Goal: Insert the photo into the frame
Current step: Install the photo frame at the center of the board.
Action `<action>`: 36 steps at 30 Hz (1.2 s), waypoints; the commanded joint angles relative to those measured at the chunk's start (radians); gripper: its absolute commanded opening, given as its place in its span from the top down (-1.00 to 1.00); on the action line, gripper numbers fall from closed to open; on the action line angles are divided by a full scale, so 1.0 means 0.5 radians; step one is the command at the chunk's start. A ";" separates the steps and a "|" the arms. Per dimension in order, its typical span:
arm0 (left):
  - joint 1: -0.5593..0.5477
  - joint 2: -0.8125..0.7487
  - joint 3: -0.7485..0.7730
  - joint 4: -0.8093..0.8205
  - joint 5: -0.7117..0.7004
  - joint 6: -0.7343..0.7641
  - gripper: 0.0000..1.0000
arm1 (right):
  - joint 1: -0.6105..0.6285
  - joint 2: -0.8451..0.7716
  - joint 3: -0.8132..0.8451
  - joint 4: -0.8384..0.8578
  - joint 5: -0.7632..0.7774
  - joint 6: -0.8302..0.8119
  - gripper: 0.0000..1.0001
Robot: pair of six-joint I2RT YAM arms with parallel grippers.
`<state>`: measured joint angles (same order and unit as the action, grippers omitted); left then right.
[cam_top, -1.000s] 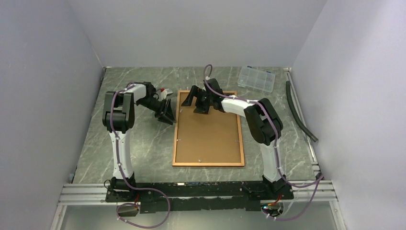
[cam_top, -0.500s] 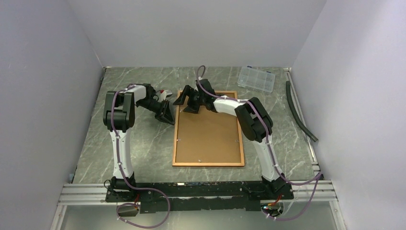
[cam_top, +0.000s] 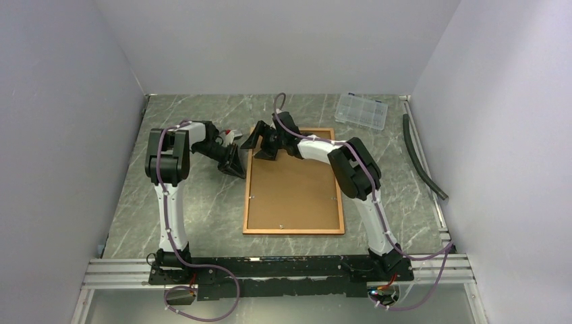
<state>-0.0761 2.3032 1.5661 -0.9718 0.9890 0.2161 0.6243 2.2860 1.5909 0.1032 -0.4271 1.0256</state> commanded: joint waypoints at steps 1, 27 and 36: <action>-0.017 -0.032 -0.033 0.032 -0.066 0.046 0.60 | 0.006 0.055 0.090 -0.025 0.035 -0.008 -0.56; -0.005 -0.385 -0.240 -0.080 -0.448 0.301 0.36 | -0.568 -1.048 -0.699 -0.364 0.281 -0.522 -0.99; -0.235 -0.545 -0.501 0.068 -0.763 0.359 0.28 | -1.015 -1.112 -1.028 -0.410 0.464 -0.698 -1.00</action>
<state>-0.1398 2.0781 1.3602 -0.9977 0.7204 0.3492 0.1406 1.7206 1.1381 -0.0711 -0.2352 0.7353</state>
